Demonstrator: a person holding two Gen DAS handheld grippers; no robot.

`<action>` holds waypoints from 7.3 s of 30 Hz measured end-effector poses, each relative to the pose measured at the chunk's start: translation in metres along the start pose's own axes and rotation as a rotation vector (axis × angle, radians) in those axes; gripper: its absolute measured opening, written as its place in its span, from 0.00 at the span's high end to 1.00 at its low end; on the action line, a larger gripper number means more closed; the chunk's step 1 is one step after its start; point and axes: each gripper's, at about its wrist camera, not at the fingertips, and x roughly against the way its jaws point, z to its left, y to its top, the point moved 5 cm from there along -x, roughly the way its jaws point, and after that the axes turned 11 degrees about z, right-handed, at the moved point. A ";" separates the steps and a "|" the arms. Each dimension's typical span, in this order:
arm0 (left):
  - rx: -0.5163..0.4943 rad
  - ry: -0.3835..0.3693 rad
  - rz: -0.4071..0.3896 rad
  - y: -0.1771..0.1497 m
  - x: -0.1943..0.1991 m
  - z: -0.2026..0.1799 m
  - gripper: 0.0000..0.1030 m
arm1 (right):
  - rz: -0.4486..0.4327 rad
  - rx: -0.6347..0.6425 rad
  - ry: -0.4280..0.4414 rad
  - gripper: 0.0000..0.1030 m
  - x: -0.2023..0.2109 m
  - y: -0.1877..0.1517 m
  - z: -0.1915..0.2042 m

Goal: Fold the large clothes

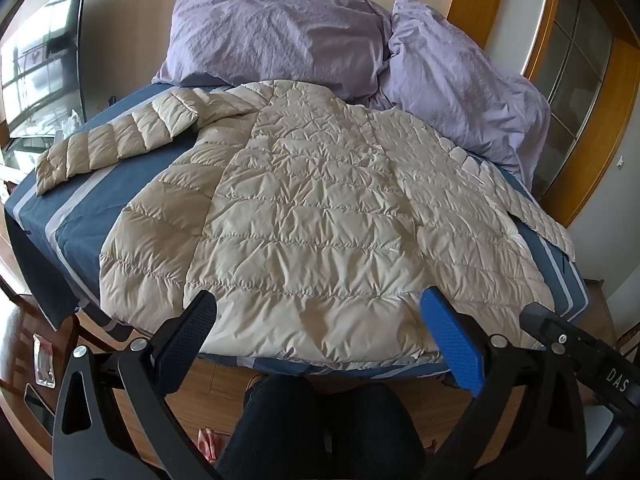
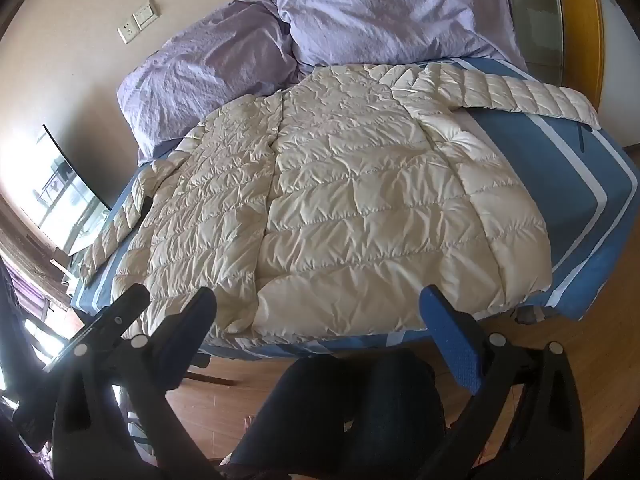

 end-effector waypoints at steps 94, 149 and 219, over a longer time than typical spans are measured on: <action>-0.002 -0.012 0.006 0.004 0.000 -0.005 0.01 | -0.008 -0.010 -0.016 0.02 0.005 -0.003 -0.003; -0.031 0.239 0.117 0.128 -0.159 0.033 0.01 | -0.082 -0.666 -0.592 0.48 -0.044 0.235 -0.463; -0.028 0.229 0.127 0.128 -0.162 0.033 0.01 | 0.036 0.243 -0.237 0.48 -0.213 0.277 0.030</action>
